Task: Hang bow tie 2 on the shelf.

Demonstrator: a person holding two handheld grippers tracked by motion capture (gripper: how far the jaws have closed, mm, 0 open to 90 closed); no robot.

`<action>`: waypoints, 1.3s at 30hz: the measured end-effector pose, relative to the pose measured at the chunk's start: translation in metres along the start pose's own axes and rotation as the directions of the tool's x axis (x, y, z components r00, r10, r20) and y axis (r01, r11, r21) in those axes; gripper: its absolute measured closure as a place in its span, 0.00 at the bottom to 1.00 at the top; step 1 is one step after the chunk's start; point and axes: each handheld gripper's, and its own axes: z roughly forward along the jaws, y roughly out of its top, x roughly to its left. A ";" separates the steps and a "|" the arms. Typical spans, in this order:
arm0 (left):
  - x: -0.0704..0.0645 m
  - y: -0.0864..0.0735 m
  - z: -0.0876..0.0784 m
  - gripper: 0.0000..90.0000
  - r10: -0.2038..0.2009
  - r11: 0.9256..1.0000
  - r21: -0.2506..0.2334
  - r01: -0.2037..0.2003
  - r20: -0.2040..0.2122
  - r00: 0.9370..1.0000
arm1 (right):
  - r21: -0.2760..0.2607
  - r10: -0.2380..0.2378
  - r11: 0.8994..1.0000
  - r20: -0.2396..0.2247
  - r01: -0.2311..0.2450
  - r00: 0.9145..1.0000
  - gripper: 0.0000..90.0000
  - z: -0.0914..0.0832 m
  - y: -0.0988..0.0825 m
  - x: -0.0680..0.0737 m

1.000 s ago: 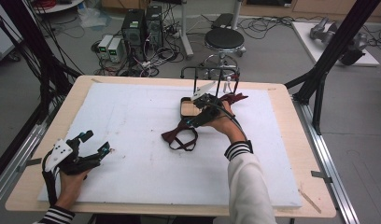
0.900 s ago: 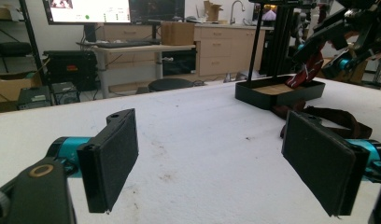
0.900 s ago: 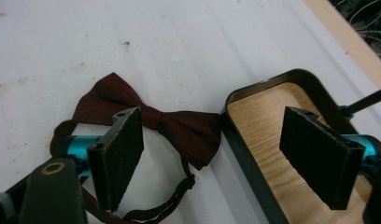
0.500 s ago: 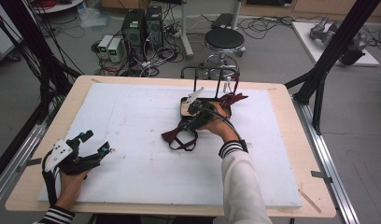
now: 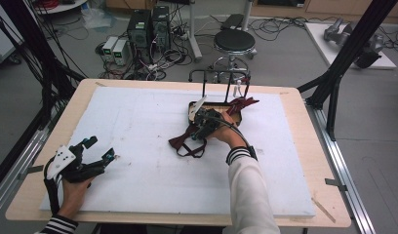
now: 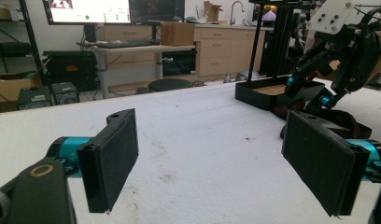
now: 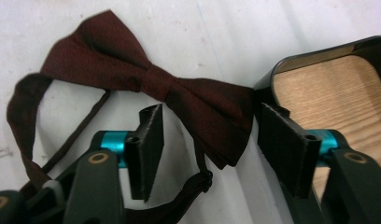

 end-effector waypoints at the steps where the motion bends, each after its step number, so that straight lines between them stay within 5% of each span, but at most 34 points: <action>1: 0.000 0.000 0.000 0.21 0.000 1.000 -0.001 0.000 0.000 1.000 | 0.005 -0.001 1.000 -0.001 0.001 1.000 0.48 0.001 0.000 0.000; 23: 0.000 0.000 0.000 0.21 -0.006 1.000 -0.003 0.006 -0.001 1.000 | 0.077 -0.087 0.993 0.020 0.085 0.996 0.59 0.012 0.001 0.005; 33: 0.000 0.000 0.000 0.21 -0.007 1.000 -0.004 0.007 0.000 1.000 | 0.063 0.056 0.997 -0.049 -0.053 0.997 0.84 0.011 -0.003 -0.003; 39: 0.000 0.000 0.000 0.21 -0.007 1.000 -0.004 0.007 -0.001 1.000 | 0.069 0.094 0.994 -0.067 -0.089 0.993 0.91 0.010 -0.003 -0.004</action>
